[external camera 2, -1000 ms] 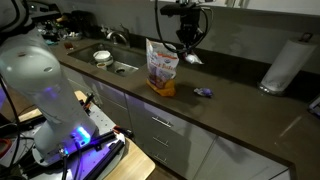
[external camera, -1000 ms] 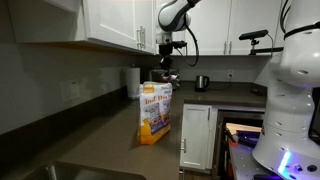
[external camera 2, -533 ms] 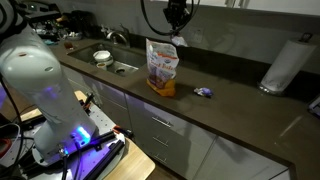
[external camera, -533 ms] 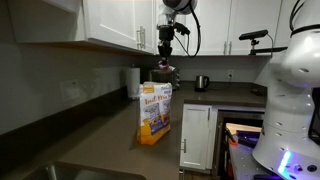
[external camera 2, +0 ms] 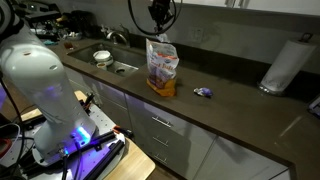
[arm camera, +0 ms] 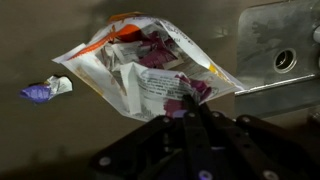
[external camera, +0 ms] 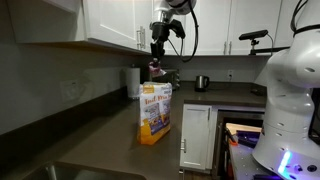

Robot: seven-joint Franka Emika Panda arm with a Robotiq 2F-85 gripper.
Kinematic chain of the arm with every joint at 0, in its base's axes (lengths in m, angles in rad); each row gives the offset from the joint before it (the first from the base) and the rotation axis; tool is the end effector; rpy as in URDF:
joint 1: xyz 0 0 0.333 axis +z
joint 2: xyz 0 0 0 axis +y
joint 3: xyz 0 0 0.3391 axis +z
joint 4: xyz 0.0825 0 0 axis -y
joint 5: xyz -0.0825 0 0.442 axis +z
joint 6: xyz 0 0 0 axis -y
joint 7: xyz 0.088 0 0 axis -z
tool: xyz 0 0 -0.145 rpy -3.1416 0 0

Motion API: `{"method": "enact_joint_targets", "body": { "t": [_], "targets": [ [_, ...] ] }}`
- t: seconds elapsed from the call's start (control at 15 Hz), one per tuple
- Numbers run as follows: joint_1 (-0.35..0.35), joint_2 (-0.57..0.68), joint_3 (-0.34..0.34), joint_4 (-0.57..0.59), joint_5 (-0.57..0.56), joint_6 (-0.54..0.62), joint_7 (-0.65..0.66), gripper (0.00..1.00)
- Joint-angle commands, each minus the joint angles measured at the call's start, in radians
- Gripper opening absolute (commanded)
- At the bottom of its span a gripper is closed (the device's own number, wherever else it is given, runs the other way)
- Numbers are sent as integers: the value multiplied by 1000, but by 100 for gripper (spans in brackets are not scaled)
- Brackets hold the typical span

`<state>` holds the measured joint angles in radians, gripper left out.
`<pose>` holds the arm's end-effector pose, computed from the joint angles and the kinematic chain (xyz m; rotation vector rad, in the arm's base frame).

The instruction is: Take one of the small packets and put it inside the large package

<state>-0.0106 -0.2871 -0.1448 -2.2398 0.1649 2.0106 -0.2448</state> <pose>0.5168 -0.0673 0.4540 -2.9607 -0.0411 -0.1339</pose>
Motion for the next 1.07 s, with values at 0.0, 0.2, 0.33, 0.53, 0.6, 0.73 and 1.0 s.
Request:
{"method": "enact_joint_targets", "body": {
  "t": [0.0,0.2,0.33,0.53,0.6,0.73,1.0],
  "targets": [
    [13,-11,14,-110,34,159,-78,4],
    [19,-1,14,-176,15,258,-110,5],
    [10,-3,14,-175,-5,223,-86,32],
    [-8,-14,12,-134,-34,145,-61,49],
    [-12,-19,11,-121,-43,124,-57,55],
    [-23,-33,9,-94,-62,90,-54,68],
    [-43,-59,8,-61,-116,49,-46,95]
  ]
}}
